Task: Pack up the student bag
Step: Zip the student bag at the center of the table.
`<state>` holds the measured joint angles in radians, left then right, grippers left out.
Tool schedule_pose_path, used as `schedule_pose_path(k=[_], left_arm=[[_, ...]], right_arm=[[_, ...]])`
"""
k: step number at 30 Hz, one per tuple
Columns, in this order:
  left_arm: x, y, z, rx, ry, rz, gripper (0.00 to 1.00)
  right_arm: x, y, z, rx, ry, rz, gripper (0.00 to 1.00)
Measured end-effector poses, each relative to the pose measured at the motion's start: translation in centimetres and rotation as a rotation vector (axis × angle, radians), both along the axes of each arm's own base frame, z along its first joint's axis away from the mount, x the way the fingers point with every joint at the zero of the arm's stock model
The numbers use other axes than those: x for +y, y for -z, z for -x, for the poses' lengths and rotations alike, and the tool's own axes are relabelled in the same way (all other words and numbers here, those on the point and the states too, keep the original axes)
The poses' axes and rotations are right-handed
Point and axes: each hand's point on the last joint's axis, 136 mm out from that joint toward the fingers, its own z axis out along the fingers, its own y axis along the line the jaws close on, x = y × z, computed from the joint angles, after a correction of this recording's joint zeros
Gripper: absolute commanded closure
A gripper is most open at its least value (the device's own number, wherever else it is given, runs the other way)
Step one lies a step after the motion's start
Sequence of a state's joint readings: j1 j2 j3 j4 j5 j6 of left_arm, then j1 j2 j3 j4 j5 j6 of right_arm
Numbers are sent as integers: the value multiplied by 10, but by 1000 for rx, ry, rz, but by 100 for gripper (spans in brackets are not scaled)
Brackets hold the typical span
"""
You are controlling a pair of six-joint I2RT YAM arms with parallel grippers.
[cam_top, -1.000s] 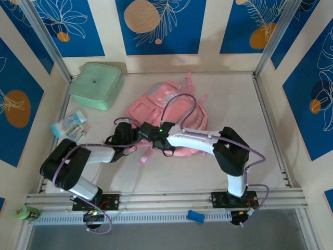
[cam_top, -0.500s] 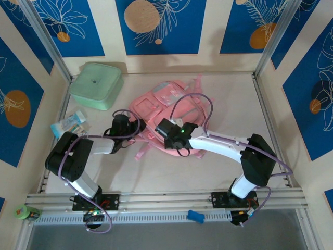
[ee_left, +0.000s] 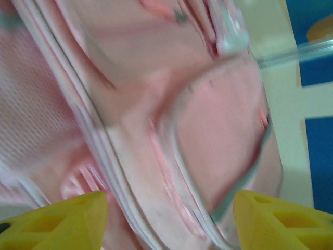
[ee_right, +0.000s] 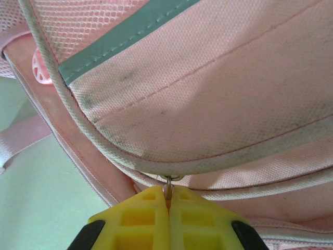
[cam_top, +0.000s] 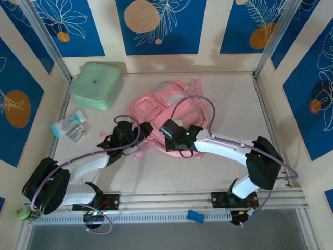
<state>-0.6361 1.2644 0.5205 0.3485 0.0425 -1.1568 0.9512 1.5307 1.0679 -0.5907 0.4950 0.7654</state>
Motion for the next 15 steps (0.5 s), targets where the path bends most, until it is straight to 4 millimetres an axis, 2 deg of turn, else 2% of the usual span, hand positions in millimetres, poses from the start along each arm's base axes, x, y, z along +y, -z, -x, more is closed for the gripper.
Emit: schedule_pose_path(k=[3,6,12,15], left_arm=[[-20,0,15,23,7,34,36],[-32,5,21,42,-14,51,36],[-46,23,19,76,-61,49,39],[-57,21,14,69,-72,69,42]], right_arm=[[-1,-1,0,-2,2,-15,100],[-3,1,1,-3,4,-21,100],[-6,1,3,-6,5,-37,100],[-7,0,3,-5,5,-46,100]])
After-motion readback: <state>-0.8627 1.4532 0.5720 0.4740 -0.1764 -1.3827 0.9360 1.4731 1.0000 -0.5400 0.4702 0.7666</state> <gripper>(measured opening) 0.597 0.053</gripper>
